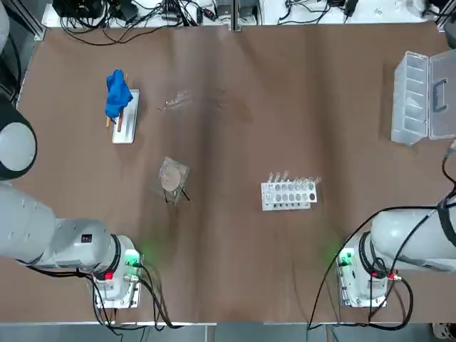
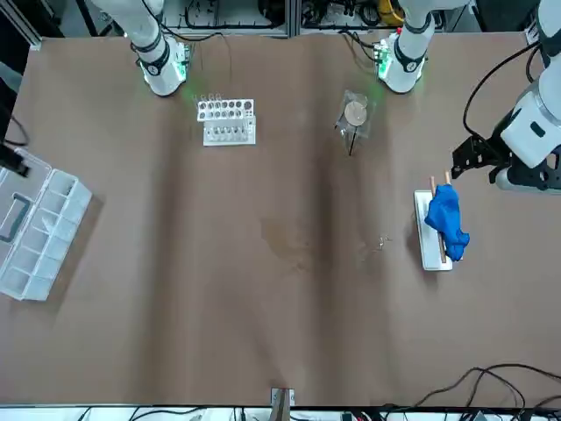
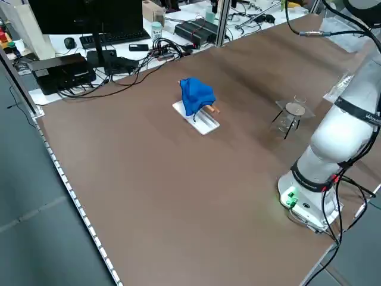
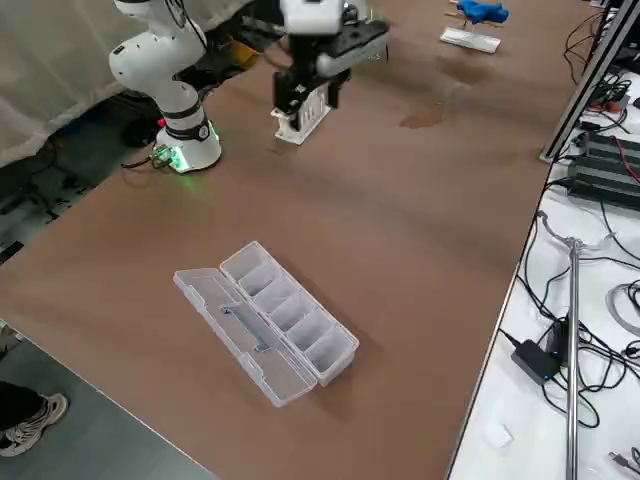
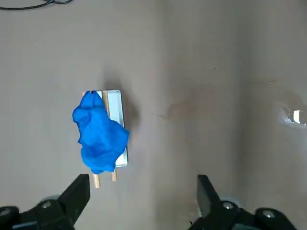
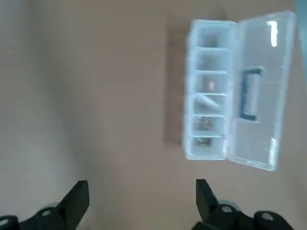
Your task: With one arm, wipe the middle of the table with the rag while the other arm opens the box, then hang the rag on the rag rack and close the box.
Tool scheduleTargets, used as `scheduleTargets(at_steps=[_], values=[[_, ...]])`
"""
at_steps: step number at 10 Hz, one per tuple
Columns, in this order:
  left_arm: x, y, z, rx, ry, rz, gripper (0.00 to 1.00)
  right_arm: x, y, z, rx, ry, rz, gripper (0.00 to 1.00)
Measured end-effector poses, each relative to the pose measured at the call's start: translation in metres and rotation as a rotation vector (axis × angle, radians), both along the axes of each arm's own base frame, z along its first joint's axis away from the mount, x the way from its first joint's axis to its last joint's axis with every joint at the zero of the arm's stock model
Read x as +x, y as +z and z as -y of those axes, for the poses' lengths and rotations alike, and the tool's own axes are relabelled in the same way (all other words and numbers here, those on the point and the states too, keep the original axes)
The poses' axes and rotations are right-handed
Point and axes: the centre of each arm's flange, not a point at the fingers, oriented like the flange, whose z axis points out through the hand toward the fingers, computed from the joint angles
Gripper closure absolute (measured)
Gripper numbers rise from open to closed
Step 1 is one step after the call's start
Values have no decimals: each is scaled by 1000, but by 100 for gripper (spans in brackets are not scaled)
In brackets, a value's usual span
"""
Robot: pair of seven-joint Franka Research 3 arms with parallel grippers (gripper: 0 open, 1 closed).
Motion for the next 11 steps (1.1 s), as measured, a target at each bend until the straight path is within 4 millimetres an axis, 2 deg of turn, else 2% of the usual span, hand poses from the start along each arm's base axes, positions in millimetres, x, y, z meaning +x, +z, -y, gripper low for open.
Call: scheduleTargets(at_steps=[1,2,4,5,6,7,8,9,10,11], values=[[0,0,-1,0,1,0,2,-14,-15,51,13,-21,-24,18],[0,0,-1,0,2,-1,2,-28,-39,102,38,-15,-50,37],[0,-1,-3,0,5,-1,2,-61,-106,204,111,31,-54,68],[1,-1,-4,0,7,-1,2,-78,-145,247,150,57,-35,85],[1,-1,-4,0,8,-2,2,-95,-181,279,194,81,-18,97],[1,-2,-5,1,8,-4,2,-110,-209,304,225,104,-12,98],[1,-3,-5,1,9,-5,2,-121,-221,325,233,118,-4,98],[1,-3,-5,1,9,-6,2,-127,-224,341,230,126,7,98],[1,-3,-5,1,9,-6,2,-127,-229,353,237,132,31,98],[1,-3,-5,1,9,-6,2,-123,-243,360,263,151,64,98]])
